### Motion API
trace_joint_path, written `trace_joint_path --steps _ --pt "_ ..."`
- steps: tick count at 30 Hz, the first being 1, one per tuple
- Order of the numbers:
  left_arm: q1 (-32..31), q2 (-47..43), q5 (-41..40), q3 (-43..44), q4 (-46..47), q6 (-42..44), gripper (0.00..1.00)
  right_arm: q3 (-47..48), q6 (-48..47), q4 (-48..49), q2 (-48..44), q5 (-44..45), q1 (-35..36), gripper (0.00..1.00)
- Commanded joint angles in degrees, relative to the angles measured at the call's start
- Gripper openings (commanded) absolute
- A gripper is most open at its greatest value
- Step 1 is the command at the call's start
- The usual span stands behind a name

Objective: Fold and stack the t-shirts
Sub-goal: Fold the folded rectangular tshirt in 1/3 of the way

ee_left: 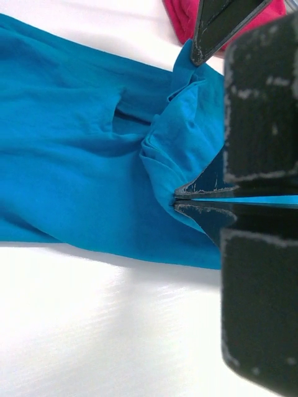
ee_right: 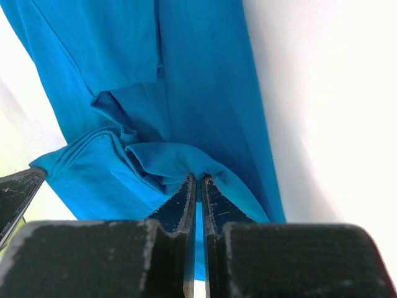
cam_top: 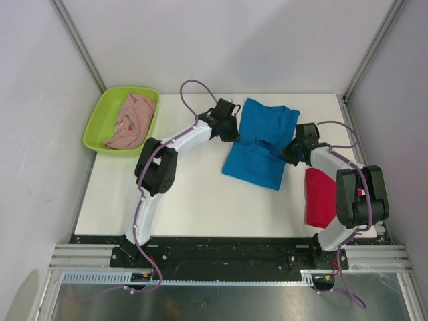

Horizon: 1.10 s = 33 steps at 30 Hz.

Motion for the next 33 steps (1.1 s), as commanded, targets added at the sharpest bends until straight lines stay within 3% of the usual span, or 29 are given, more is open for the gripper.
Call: trace_joint_path --steps 1,30,33 --pt "0.62 -0.68 0.55 3.67 1.37 0.62 0.00 2.46 -0.97 1.29 -1.10 0.22 -0.86 0.00" --pt "3.14 8.39 4.46 13.48 2.04 -0.53 0.00 6.70 -1.90 2.96 6.35 -3.14 -5.55 0.00" --pt "3.55 9.00 5.85 13.83 2.08 -0.67 0.02 7.32 -1.90 2.09 5.86 -3.07 -5.89 0.10"
